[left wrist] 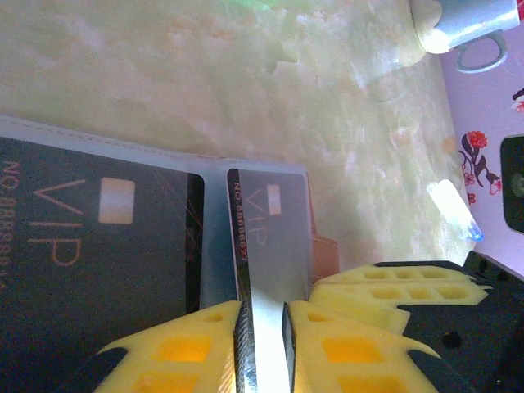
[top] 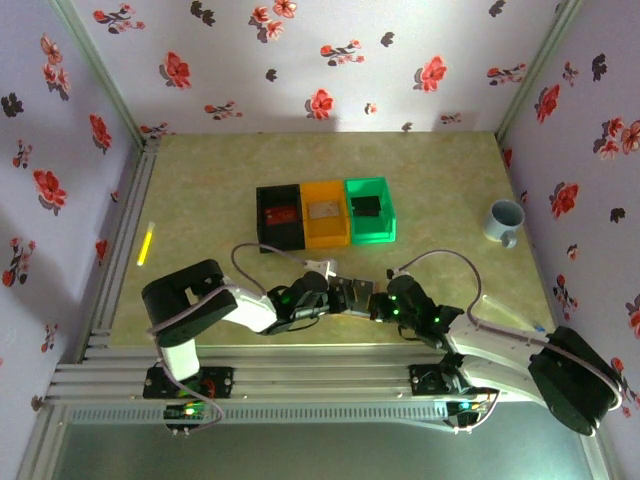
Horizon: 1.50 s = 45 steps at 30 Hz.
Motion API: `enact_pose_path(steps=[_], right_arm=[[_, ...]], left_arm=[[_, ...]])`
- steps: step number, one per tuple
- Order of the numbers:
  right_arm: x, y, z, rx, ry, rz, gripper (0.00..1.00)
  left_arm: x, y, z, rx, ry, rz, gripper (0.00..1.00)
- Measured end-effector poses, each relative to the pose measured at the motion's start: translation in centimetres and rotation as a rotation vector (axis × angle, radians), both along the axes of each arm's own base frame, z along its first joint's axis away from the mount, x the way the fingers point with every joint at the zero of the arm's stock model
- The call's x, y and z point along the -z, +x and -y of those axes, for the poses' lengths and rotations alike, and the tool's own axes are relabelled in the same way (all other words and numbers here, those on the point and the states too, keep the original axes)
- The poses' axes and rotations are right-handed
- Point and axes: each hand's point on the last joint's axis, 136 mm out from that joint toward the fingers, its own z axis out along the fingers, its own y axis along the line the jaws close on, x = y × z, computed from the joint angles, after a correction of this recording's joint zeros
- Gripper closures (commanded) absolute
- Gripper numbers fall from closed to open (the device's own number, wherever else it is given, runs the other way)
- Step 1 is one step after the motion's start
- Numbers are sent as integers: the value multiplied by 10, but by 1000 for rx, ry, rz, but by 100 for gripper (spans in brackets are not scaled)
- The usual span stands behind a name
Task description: Take the credit cards out of the card holder
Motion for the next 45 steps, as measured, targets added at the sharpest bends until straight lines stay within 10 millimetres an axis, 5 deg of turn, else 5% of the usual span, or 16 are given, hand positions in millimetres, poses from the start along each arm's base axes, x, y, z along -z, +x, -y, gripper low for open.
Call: enact_pose_path(steps=[16, 45], right_arm=[[0, -1, 1, -2, -2, 0, 100], [-3, -5, 3, -14, 3, 4, 100]], left_arm=[[-6, -3, 4, 34, -32, 21, 66], [3, -5, 15, 135, 136, 46, 71]])
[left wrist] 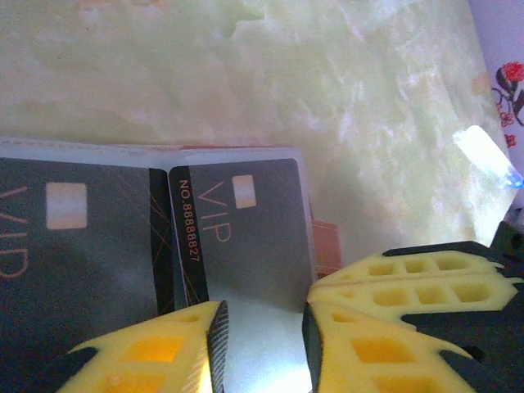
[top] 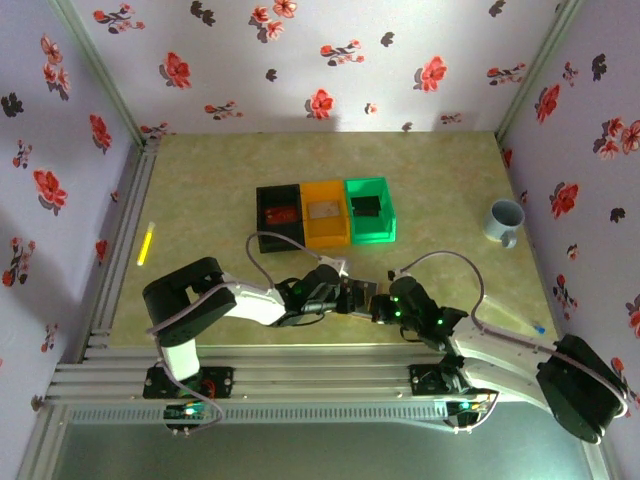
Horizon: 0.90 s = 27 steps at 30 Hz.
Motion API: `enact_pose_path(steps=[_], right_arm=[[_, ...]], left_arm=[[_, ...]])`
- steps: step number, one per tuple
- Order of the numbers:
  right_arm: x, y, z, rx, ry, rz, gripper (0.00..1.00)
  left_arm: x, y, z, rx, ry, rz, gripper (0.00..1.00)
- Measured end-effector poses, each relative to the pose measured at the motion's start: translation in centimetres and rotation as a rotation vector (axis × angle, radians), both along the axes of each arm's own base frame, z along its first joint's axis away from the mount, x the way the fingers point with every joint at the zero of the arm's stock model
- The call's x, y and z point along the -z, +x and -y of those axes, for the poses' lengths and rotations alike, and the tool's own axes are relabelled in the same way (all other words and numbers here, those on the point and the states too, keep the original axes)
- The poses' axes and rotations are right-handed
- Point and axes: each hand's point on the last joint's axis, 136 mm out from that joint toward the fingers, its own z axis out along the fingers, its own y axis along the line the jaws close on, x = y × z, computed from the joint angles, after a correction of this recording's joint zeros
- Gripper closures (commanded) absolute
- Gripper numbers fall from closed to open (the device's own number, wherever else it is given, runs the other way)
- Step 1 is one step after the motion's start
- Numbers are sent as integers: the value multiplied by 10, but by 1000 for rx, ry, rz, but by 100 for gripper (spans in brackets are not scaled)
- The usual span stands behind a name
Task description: Take the credit cards out of the card holder
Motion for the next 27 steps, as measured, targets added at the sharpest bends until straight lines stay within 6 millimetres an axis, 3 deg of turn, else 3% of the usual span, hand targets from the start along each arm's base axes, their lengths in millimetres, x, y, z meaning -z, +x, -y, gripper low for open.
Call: enact_pose_path(steps=[5, 10, 27], right_arm=[[0, -1, 1, 0, 1, -2, 100], [1, -2, 2, -1, 2, -4, 100], [5, -4, 5, 2, -5, -11, 100]], left_arm=[[1, 0, -1, 12, 20, 7, 70], [-1, -1, -6, 1, 60, 14, 61], [3, 1, -15, -24, 234, -48, 59]])
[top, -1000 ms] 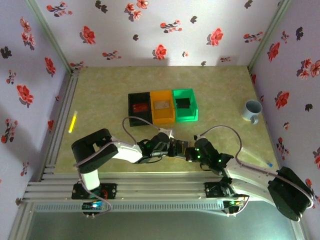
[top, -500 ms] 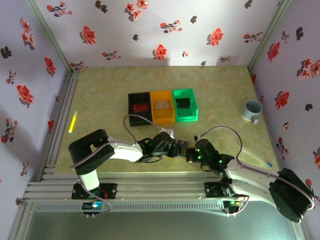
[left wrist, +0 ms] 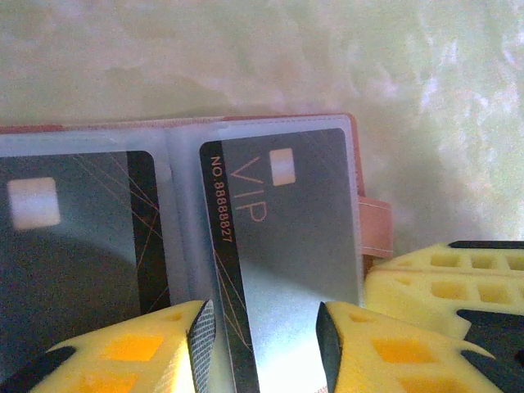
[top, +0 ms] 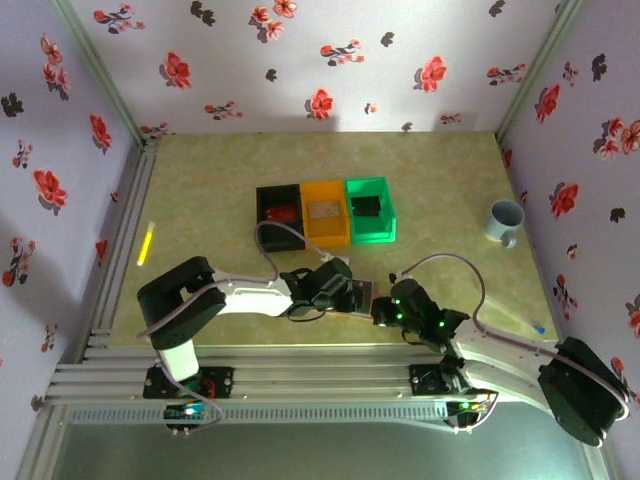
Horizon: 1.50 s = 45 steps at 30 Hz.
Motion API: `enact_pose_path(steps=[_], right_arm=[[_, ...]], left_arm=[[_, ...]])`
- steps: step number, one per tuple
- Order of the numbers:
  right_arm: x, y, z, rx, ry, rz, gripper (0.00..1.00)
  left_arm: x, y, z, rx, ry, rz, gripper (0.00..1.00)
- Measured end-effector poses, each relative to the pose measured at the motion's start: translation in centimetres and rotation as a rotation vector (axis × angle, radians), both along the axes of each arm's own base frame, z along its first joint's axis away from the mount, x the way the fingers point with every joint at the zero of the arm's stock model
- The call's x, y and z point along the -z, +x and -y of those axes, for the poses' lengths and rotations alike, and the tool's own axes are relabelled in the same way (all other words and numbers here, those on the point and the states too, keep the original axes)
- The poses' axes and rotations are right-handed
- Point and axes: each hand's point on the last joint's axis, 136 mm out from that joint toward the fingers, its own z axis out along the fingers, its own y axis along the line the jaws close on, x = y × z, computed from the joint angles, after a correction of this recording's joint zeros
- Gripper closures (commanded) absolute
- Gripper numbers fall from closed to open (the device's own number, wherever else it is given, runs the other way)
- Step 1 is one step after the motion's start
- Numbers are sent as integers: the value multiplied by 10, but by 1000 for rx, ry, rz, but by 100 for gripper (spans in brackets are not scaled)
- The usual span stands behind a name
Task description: Take the credit cards out of the card holder
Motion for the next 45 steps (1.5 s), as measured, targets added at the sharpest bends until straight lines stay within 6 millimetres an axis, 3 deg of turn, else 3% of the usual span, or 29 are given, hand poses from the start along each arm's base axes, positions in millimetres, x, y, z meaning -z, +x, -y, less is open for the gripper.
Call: enact_pose_path(steps=[23, 45], right_arm=[[2, 1, -2, -1, 3, -4, 100], [2, 2, -3, -3, 10, 0, 100]], left_arm=[[0, 1, 5, 14, -21, -22, 61], [-1, -3, -5, 9, -66, -22, 84]])
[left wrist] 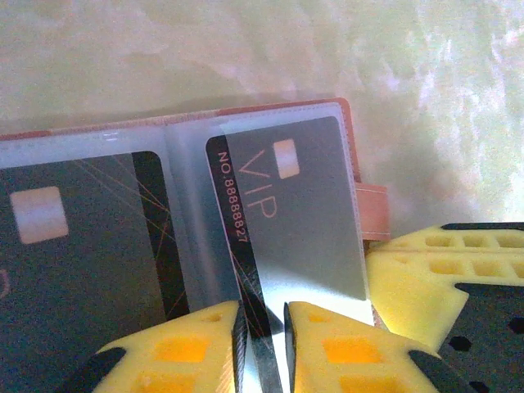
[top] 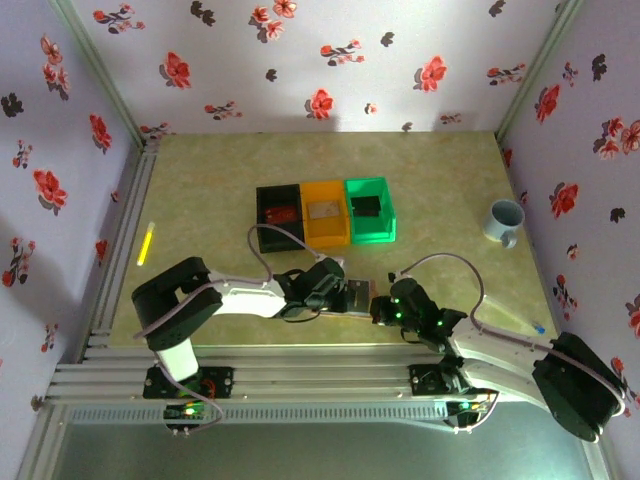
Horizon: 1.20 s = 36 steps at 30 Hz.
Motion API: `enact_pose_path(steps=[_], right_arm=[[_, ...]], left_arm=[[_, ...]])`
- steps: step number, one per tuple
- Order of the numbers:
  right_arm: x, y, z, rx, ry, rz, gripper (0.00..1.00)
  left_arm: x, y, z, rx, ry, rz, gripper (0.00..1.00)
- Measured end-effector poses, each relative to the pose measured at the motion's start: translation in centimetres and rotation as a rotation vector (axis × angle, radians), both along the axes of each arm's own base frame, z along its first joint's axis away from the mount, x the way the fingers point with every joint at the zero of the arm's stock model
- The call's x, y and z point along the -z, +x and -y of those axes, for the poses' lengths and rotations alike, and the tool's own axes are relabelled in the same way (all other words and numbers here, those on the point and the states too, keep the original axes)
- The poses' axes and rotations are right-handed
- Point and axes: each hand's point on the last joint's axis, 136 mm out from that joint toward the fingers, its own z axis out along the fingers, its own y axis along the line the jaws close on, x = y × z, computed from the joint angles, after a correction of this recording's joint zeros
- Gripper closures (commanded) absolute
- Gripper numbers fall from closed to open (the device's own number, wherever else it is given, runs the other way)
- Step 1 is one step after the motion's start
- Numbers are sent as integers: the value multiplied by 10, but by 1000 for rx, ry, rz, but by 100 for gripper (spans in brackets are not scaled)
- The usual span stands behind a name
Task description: Take the credit cards out of the card holder
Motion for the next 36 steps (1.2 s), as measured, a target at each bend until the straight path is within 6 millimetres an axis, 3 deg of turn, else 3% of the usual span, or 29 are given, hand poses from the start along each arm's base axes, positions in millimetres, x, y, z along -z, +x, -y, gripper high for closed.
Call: enact_pose_path(steps=[11, 16, 26, 31, 36], right_arm=[[0, 0, 0, -1, 0, 0, 100], [0, 0, 0, -1, 0, 0, 100], [-8, -3, 2, -17, -1, 13, 100], [-22, 0, -1, -23, 13, 40, 100], [-25, 1, -3, -29, 14, 38, 100]], left_arm=[[-4, 1, 0, -17, -33, -5, 90], [-13, 1, 0, -26, -65, -6, 100], [-20, 1, 4, -17, -96, -5, 100], [-13, -2, -1, -17, -85, -11, 100], [-13, -2, -2, -19, -88, -10, 100]])
